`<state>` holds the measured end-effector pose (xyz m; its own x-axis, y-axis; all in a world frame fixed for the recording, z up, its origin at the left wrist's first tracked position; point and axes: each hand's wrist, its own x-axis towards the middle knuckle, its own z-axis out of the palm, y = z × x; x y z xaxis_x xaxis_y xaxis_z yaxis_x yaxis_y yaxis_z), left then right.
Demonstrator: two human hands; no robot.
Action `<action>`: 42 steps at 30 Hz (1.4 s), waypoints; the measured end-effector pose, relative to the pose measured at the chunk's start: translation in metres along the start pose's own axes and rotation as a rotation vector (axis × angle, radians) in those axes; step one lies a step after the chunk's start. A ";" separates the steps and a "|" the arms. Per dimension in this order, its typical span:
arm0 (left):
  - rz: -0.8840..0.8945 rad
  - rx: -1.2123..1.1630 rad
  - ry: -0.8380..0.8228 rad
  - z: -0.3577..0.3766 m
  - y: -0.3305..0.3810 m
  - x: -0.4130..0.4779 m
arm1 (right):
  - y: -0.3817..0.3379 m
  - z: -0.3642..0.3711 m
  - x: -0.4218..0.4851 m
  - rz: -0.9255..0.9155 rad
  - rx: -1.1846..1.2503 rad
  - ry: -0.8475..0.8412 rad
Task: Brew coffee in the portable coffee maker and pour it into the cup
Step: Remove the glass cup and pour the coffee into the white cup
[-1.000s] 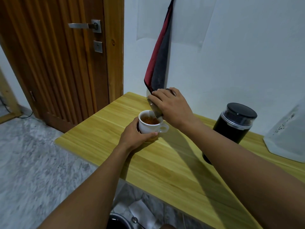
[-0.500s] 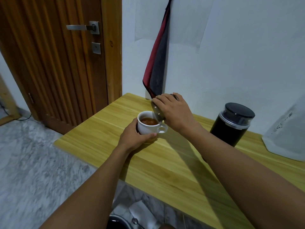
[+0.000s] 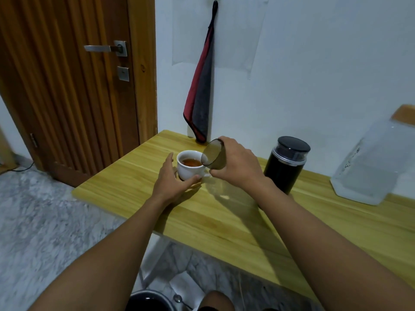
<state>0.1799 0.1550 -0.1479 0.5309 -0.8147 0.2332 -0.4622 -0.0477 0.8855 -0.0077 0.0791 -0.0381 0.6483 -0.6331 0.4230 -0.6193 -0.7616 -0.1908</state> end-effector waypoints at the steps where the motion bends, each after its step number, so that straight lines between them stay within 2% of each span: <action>1: 0.000 0.040 0.025 0.000 0.000 -0.003 | 0.001 -0.002 -0.007 0.022 0.064 -0.004; 6: 0.094 0.122 0.114 -0.004 0.013 -0.021 | 0.006 -0.011 -0.047 0.107 0.450 -0.080; 10: 0.208 0.111 0.208 -0.003 0.045 -0.035 | 0.016 -0.019 -0.082 0.164 0.585 -0.075; 13: 0.271 -0.001 0.245 0.007 0.071 -0.047 | 0.032 -0.025 -0.111 0.217 0.650 -0.055; 17: 0.291 -0.092 0.144 0.038 0.103 -0.058 | 0.063 -0.035 -0.151 0.333 0.709 0.025; 24: 0.163 -0.079 -0.294 0.100 0.139 -0.053 | 0.122 -0.033 -0.182 0.618 0.742 0.329; 27: 0.107 -0.103 -0.390 0.122 0.149 -0.046 | 0.141 -0.025 -0.178 0.667 0.749 0.348; 29: 0.092 -0.140 -0.398 0.135 0.151 -0.045 | 0.149 -0.019 -0.174 0.704 0.827 0.337; 33: 0.071 -0.213 -0.326 0.152 0.149 -0.041 | 0.155 -0.008 -0.172 0.694 0.684 0.331; 36: 0.107 -0.186 -0.274 0.152 0.151 -0.039 | 0.156 -0.006 -0.173 0.694 0.684 0.341; 40: 0.142 -0.192 -0.233 0.149 0.154 -0.039 | 0.160 -0.014 -0.176 0.708 0.678 0.248; 42: 0.151 -0.229 -0.219 0.143 0.160 -0.038 | 0.157 -0.025 -0.178 0.741 0.661 0.273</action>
<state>-0.0155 0.0957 -0.0728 0.2921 -0.9087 0.2983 -0.3394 0.1931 0.9206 -0.2318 0.0758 -0.1212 0.0290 -0.9846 0.1722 -0.4015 -0.1692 -0.9001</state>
